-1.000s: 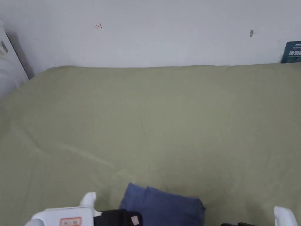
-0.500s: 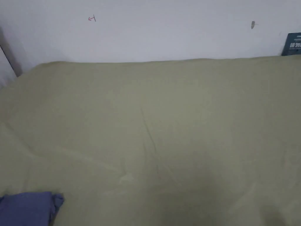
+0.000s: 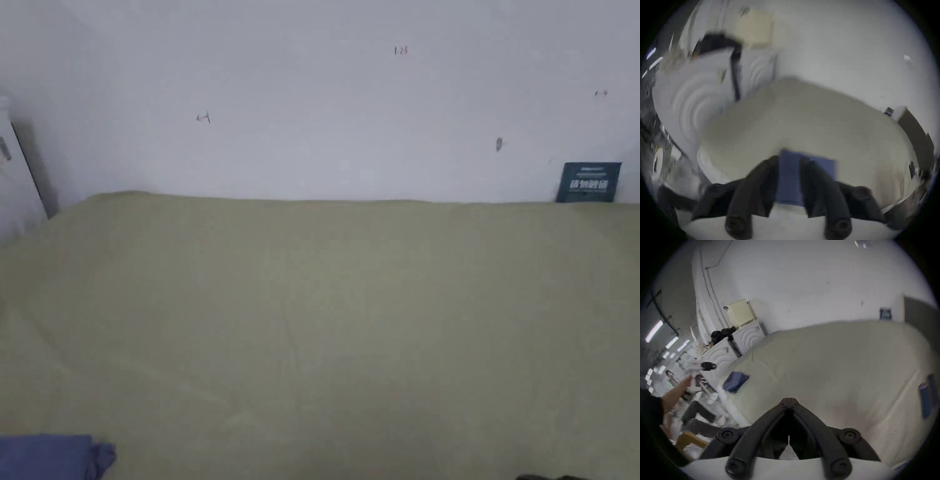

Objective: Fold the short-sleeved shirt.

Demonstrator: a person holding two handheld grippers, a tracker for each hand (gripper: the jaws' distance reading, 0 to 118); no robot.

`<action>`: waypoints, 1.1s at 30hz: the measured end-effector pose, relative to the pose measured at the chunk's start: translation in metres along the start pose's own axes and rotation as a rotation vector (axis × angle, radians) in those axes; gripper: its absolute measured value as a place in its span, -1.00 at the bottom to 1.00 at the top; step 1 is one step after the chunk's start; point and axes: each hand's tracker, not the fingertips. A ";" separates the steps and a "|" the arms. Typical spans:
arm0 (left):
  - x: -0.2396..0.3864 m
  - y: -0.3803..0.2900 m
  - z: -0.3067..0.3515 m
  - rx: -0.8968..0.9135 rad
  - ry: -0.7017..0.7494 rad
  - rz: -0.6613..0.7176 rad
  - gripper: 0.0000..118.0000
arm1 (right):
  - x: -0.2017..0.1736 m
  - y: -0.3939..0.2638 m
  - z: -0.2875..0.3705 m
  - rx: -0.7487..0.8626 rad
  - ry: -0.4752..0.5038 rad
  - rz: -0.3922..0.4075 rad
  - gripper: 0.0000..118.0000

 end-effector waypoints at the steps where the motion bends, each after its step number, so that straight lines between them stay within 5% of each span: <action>1: 0.029 -0.002 0.015 0.046 -0.035 -0.029 -0.62 | -0.006 0.007 0.009 0.044 -0.057 0.042 -1.00; 3: 0.089 -0.018 0.041 0.150 -0.090 -0.065 -0.94 | -0.020 0.016 0.026 0.141 -0.189 0.136 -1.00; 7: 0.189 -0.070 0.077 0.373 -0.215 -0.058 -0.99 | -0.034 0.011 0.043 0.281 -0.461 0.173 -1.00; 12: 0.273 -0.120 0.089 0.348 -0.348 -0.052 -0.99 | -0.040 -0.020 0.048 0.369 -0.541 0.224 -1.00; 19: 0.336 -0.109 0.112 0.392 -0.441 -0.237 -0.99 | -0.031 -0.019 0.057 0.340 -0.564 0.170 -1.00; 27: 0.345 -0.032 0.108 0.549 -0.284 -0.212 -0.99 | -0.014 0.071 0.068 0.467 -0.617 0.196 -1.00; 28: 0.345 -0.026 0.106 0.549 -0.278 -0.217 -0.90 | -0.012 0.078 0.068 0.471 -0.623 0.203 -1.00; 29: 0.343 -0.023 0.104 0.547 -0.280 -0.219 -0.52 | -0.009 0.083 0.066 0.474 -0.631 0.201 -0.80; 32: 0.339 -0.019 0.100 0.544 -0.287 -0.187 1.00 | -0.001 0.088 0.063 0.468 -0.647 0.195 0.85; 33: 0.339 -0.019 0.098 0.534 -0.288 -0.176 1.00 | 0.003 0.087 0.060 0.455 -0.668 0.192 0.90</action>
